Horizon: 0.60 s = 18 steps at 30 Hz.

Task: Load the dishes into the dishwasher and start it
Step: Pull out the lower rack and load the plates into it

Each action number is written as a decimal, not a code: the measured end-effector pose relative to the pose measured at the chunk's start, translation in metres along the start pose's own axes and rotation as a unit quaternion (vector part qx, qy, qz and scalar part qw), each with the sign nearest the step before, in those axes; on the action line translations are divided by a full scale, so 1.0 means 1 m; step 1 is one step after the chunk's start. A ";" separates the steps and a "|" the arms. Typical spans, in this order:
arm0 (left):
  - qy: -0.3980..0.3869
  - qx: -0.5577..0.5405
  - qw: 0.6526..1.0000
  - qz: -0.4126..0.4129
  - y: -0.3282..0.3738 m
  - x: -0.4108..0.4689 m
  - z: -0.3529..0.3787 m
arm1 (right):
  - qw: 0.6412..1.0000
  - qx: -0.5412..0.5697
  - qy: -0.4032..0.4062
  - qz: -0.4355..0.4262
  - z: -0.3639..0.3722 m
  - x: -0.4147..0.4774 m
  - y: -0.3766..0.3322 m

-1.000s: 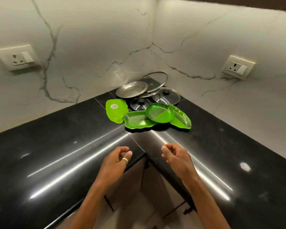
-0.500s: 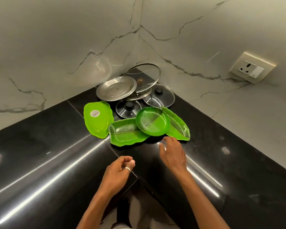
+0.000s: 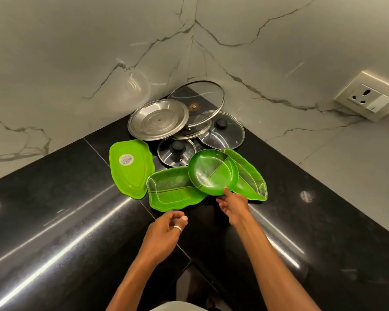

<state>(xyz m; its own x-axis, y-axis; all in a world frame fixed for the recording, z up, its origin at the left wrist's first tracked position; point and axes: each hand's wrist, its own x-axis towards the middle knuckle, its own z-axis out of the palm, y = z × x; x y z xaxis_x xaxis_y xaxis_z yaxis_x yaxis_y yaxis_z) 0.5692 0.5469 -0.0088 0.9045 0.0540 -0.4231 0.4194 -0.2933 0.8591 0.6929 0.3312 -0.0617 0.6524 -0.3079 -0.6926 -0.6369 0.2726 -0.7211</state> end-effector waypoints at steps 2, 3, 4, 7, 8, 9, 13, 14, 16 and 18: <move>0.001 -0.003 1.000 -0.002 0.004 0.010 0.001 | 1.000 0.000 -0.004 0.001 0.003 0.002 -0.004; 0.007 -0.006 1.000 -0.002 0.008 0.015 0.002 | 1.000 -0.009 0.003 -0.001 0.003 0.001 -0.006; 0.018 -0.008 1.000 -0.004 0.013 0.019 0.004 | 1.000 -0.021 0.012 -0.004 0.002 0.000 -0.010; 0.054 -0.025 0.998 -0.031 0.029 0.032 0.010 | 0.999 -0.025 0.005 -0.025 -0.007 -0.023 -0.016; 0.055 -0.041 0.997 -0.041 0.034 0.035 0.012 | 0.999 -0.022 -0.015 -0.031 -0.010 -0.035 -0.015; 0.051 -0.065 0.995 -0.051 0.039 0.039 0.016 | 0.998 -0.015 -0.039 -0.036 -0.014 -0.048 -0.013; 0.031 -0.215 0.975 -0.054 0.053 0.040 0.040 | 0.991 0.013 -0.129 -0.028 -0.033 -0.090 -0.003; 0.040 -0.235 0.970 -0.043 0.055 0.038 0.045 | 0.990 0.021 -0.137 -0.024 -0.038 -0.096 -0.001; 0.057 -0.228 0.972 -0.029 0.052 0.039 0.054 | 0.989 0.037 -0.144 -0.021 -0.048 -0.104 0.000; 0.050 -0.199 0.978 -0.027 0.047 0.042 0.063 | 0.989 0.045 -0.141 -0.026 -0.060 -0.110 -0.001</move>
<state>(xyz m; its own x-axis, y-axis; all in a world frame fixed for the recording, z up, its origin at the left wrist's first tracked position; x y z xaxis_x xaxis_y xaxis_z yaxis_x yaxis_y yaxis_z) 0.6224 0.4747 -0.0042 0.8747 0.1585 -0.4580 0.4462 0.1057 0.8887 0.5974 0.3104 0.0163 0.7796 -0.0609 -0.6233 -0.5691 0.3463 -0.7458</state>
